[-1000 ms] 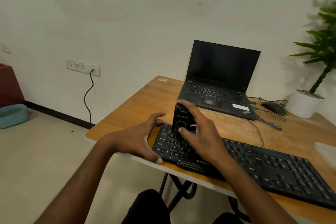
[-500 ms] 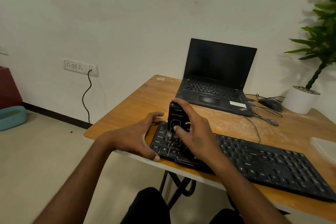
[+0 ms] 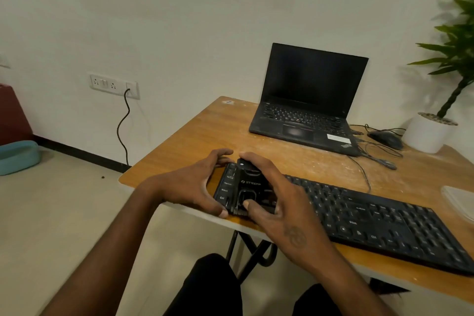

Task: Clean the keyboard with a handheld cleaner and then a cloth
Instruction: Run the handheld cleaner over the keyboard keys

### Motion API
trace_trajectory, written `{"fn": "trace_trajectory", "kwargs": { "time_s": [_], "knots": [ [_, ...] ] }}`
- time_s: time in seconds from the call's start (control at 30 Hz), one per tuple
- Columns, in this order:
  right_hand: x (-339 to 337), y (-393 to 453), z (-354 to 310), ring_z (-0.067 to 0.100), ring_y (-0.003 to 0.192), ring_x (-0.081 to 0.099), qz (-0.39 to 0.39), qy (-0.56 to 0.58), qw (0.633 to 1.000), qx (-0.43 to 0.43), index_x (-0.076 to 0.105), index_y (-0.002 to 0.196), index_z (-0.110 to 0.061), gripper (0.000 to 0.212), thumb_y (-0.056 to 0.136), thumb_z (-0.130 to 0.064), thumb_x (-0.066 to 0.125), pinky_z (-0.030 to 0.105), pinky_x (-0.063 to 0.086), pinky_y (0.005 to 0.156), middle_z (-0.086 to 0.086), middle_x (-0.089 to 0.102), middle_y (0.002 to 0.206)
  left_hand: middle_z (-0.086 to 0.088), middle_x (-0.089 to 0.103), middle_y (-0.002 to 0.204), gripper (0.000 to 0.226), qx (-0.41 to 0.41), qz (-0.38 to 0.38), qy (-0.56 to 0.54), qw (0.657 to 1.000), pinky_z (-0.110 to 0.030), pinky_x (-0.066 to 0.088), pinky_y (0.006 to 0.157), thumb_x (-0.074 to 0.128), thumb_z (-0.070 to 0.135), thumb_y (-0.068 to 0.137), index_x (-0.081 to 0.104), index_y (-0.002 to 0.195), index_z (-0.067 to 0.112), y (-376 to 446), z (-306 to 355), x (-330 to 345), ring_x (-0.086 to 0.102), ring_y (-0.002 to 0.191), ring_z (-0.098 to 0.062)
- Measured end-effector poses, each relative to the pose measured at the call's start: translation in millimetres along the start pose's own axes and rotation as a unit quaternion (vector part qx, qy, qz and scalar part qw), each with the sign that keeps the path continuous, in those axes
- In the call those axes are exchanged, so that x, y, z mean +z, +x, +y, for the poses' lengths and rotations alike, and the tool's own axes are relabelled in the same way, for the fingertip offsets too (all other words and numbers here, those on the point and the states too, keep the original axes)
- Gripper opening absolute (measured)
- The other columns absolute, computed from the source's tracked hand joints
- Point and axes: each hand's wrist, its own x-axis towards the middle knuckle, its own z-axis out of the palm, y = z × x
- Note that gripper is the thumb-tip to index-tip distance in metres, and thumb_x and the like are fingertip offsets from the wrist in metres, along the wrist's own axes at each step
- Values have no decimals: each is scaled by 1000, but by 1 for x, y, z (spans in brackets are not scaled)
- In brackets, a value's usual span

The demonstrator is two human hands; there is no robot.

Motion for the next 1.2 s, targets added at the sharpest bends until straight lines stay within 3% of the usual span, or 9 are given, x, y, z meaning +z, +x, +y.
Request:
{"fn": "trace_trajectory", "kwargs": {
  "time_s": [0.2,0.33,0.5,0.67,0.8,0.87,0.93,1.07,1.2],
  "knots": [
    [-16,50,34,10,91,66,46,-44,997,34,34,145,-52,76,93,-4,62,26,61,69,0,60,120,22,34,154,129,-11,-12,-4,1000,-16,48,106,99,26,71,6,158,51,1,0,-2,46,138,1],
    [-23,69,43,5,85,62,55,-43,996,48,36,146,-47,75,91,-4,64,14,52,61,4,60,123,22,33,156,130,-11,-15,4,1000,-17,46,110,99,33,70,6,158,53,0,-2,-2,44,140,0],
    [-19,33,29,8,96,66,43,-14,998,45,35,143,-54,73,94,-8,63,32,63,73,-7,60,122,22,34,154,128,-13,-9,2,1000,-17,48,107,99,30,71,7,158,52,2,-2,-1,46,138,2],
    [-17,-11,13,-6,113,57,29,76,996,21,43,140,-52,72,92,-3,65,20,58,78,-32,56,118,22,34,155,127,-15,-8,6,1000,-19,50,107,99,30,71,9,156,56,1,0,-1,46,137,2],
    [-14,-16,11,-5,113,57,31,73,997,16,43,139,-53,73,91,-3,65,20,58,80,-37,54,119,20,23,165,132,-11,-26,1,1000,-26,43,116,100,38,68,5,158,57,4,10,-1,33,149,-3],
    [-14,-14,11,-2,110,60,38,61,997,15,42,139,-54,73,91,-4,65,24,59,80,-32,57,118,17,24,166,134,-5,-28,-1,1000,-39,42,122,100,45,63,6,158,58,7,15,4,33,151,-8],
    [-15,-8,12,4,105,63,41,48,998,13,41,140,-54,71,93,-5,63,29,61,78,-22,62,116,15,32,160,136,-4,-13,3,1000,-43,44,120,101,50,60,7,159,57,9,15,9,40,146,-8],
    [-21,22,31,9,95,65,57,-10,998,32,35,144,-52,73,94,-7,62,29,62,70,-4,61,121,22,34,153,137,-13,-2,11,1000,-26,47,113,99,54,56,8,158,56,11,15,13,44,138,-2],
    [-26,53,48,10,95,64,75,-53,995,35,35,145,-48,75,91,-6,65,27,60,74,3,61,122,24,33,152,140,-13,1,2,1000,-15,44,108,99,54,53,7,159,54,11,18,15,43,137,6]
  ]
}}
